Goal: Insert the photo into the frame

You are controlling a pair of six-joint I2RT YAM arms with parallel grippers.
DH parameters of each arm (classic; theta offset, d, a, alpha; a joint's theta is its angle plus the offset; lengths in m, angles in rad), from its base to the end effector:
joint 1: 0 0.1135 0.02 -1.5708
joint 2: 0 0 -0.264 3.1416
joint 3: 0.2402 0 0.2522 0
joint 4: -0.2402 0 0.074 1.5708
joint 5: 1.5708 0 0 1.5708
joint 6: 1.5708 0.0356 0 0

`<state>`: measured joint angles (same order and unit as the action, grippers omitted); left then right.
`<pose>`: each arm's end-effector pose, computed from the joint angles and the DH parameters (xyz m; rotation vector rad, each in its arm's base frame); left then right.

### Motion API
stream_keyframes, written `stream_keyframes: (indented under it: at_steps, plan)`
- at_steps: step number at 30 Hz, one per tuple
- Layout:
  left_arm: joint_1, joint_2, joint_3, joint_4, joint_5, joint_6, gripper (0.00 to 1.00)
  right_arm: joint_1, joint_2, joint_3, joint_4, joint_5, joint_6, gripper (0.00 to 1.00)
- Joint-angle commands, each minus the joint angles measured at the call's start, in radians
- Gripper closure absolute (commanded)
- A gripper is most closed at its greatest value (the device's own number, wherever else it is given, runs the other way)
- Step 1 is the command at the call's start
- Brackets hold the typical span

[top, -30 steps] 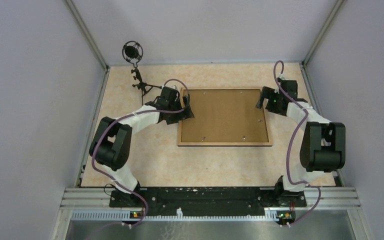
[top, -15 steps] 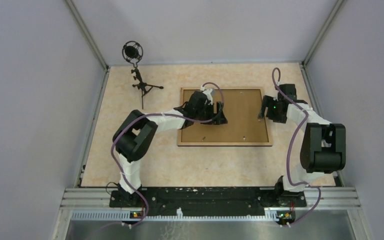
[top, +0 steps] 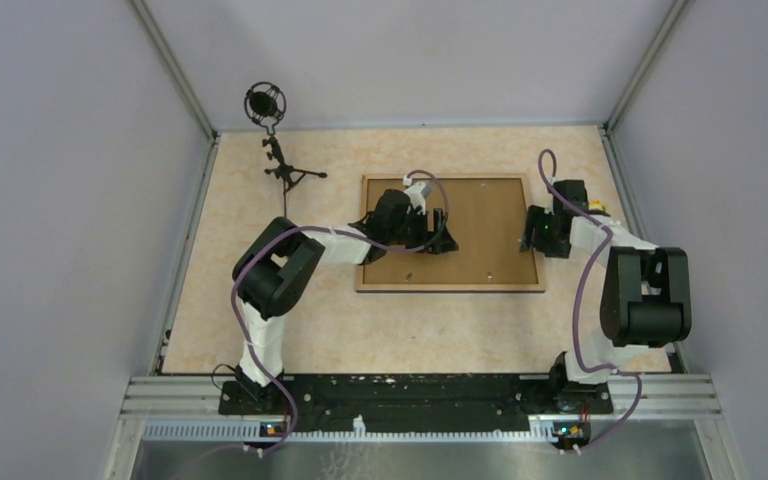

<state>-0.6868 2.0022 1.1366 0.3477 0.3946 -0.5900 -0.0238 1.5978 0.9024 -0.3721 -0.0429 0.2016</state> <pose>0.3221 -0.2818 0.1528 0.3710 2.2412 -1.1437 0.3064 -0.0058 0.1705 0.2826 2.6265 0.1167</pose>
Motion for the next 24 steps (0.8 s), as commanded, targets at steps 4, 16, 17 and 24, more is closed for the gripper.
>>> stream_keyframes:
  at_steps: [4, 16, 17, 24]
  plan:
    - [-0.001, -0.034, -0.082, 0.010, -0.024, 0.040, 0.19, 0.015, 0.044, 0.056, 0.056, 0.064, 0.016, 0.39]
    - [0.007, -0.028, -0.096, 0.021, -0.026, 0.029, 0.20, 0.045, 0.157, 0.095, 0.076, 0.112, 0.054, 0.43]
    - [0.008, -0.029, -0.097, 0.022, -0.025, 0.029, 0.20, 0.044, 0.159, 0.092, 0.072, 0.125, 0.065, 0.46]
    - [0.010, -0.031, -0.103, 0.027, -0.025, 0.029, 0.20, 0.045, 0.131, 0.069, 0.086, 0.079, 0.084, 0.50]
